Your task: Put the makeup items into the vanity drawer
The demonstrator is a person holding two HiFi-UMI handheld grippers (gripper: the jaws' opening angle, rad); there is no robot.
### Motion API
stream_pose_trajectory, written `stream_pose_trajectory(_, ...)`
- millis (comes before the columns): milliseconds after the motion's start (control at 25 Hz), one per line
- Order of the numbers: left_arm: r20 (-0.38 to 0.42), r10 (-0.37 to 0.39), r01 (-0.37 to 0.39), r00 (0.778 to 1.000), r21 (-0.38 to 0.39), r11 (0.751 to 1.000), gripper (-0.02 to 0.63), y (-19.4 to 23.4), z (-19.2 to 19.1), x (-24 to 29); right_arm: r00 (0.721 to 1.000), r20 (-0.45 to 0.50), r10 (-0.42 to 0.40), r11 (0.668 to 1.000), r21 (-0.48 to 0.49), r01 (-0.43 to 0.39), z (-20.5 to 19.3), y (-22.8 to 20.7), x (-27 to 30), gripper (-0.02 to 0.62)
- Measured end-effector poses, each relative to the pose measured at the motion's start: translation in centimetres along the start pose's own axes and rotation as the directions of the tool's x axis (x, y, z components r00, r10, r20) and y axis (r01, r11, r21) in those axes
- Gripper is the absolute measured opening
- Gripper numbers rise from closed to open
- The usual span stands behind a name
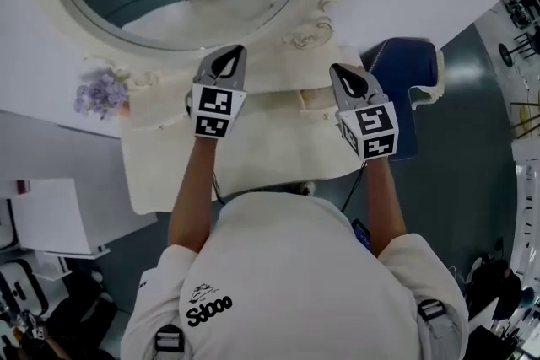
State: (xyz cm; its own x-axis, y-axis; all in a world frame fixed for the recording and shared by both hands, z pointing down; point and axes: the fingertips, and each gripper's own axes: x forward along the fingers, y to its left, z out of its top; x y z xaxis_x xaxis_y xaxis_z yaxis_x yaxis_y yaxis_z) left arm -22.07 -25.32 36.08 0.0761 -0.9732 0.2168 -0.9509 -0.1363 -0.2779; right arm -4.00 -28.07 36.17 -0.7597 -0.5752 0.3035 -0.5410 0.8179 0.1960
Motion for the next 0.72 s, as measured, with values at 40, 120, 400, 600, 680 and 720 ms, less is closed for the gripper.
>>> stream_pose_trajectory(40,0.017,0.002,-0.002,1.0,0.002,1.0,0.017,0.4,0.9,-0.6,1.0,0.013,0.005,1.0,-0.009,-0.004,0.8,0.2,0.1,0.003)
stream_pose_trajectory(120,0.05,-0.001,0.001,0.999,0.006,1.0,0.017,1.1,2.5,-1.5,0.999,0.041,0.013,1.0,-0.02,-0.012,2.5,0.5,0.4,0.003)
stream_pose_trajectory(400,0.144,0.001,-0.003,0.99,0.012,1.0,0.017,2.5,6.7,-4.5,0.993,0.115,0.041,0.999,-0.031,-0.037,7.1,1.2,0.1,0.003)
stream_pose_trajectory(600,0.182,0.013,-0.018,0.983,0.027,0.999,0.017,3.4,8.6,-6.2,0.986,0.159,0.055,0.997,-0.053,-0.047,9.8,1.8,-0.6,0.003)
stream_pose_trajectory(680,0.187,0.018,-0.025,0.982,0.038,0.999,0.017,3.5,9.1,-6.6,0.984,0.17,0.054,0.997,-0.064,-0.043,10.5,2.0,-0.9,0.003)
stream_pose_trajectory(720,0.188,0.02,-0.029,0.982,0.045,0.999,0.017,3.5,9.3,-6.8,0.984,0.172,0.051,0.997,-0.07,-0.039,10.6,2.1,-1.0,0.003)
